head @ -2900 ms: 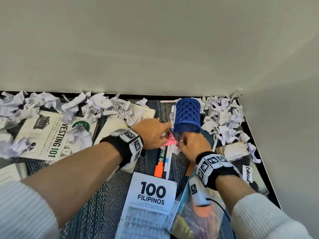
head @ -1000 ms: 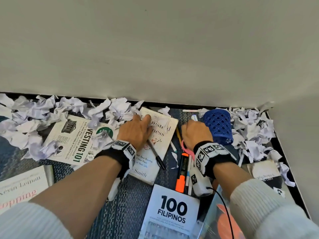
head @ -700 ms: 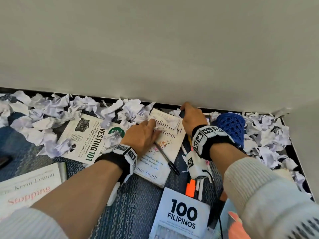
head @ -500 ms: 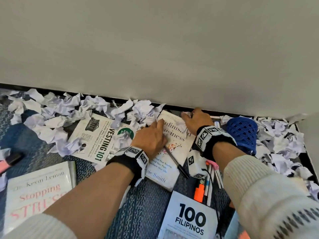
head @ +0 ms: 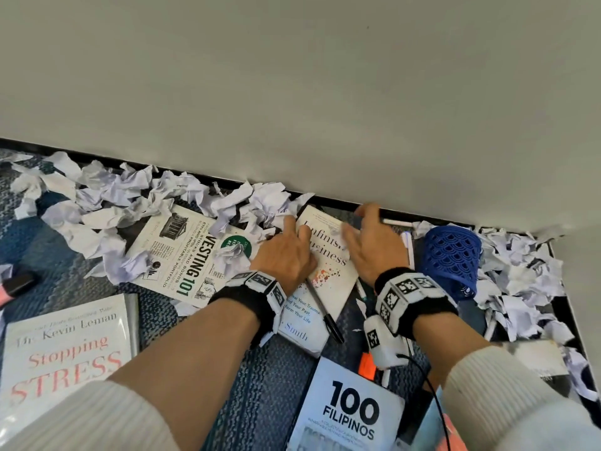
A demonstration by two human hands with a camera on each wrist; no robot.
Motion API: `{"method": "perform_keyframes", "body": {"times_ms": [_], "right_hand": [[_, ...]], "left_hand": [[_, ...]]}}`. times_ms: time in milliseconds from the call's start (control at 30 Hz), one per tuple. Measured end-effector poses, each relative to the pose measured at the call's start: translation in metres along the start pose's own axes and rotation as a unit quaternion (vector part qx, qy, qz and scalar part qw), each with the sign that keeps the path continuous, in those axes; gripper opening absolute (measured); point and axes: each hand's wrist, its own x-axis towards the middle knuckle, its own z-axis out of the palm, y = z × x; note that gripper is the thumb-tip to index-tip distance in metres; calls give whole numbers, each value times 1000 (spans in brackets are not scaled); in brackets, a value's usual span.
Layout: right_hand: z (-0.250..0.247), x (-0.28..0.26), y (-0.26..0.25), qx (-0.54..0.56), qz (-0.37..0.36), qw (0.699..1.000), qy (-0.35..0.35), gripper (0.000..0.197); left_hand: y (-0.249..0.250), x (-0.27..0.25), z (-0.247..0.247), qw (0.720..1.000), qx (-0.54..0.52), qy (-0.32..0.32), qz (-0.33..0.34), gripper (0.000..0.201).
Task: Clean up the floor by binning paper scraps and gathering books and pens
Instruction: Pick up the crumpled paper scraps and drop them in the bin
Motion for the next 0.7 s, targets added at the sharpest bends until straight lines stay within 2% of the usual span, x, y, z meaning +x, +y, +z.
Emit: {"method": "perform_keyframes", "body": {"times_ms": [67, 133, 200, 300, 367, 467, 533, 633, 700], "right_hand": [[8, -6, 3, -107, -48, 991, -71, 34], [11, -5, 8, -133, -42, 987, -84, 30], [7, -6, 14, -84, -11, 995, -61, 22], [-2, -19, 23, 21, 59, 998, 22, 9], [-4, -37, 25, 86, 109, 990, 28, 7], [0, -65, 30, 82, 114, 990, -32, 4], [-1, -81, 29, 38, 113, 991, -67, 15], [4, -98, 27, -53, 122, 984, -114, 35], [9, -105, 26, -108, 106, 978, -146, 32]], "left_hand": [[6, -2, -3, 1000, 7, 9, -16, 30], [10, -5, -6, 1000, 5, 6, -22, 30], [9, -8, -10, 1000, 3, -2, -6, 33], [3, -11, -19, 999, 25, 12, 25, 37], [1, -14, -24, 999, 32, 22, 23, 38], [-1, -19, -29, 999, 35, -7, -8, 39], [-3, -25, -29, 999, 47, -20, -15, 32], [-7, -29, -25, 996, 89, -10, 20, 32], [-7, -34, -28, 994, 101, -8, 34, 43]]}}
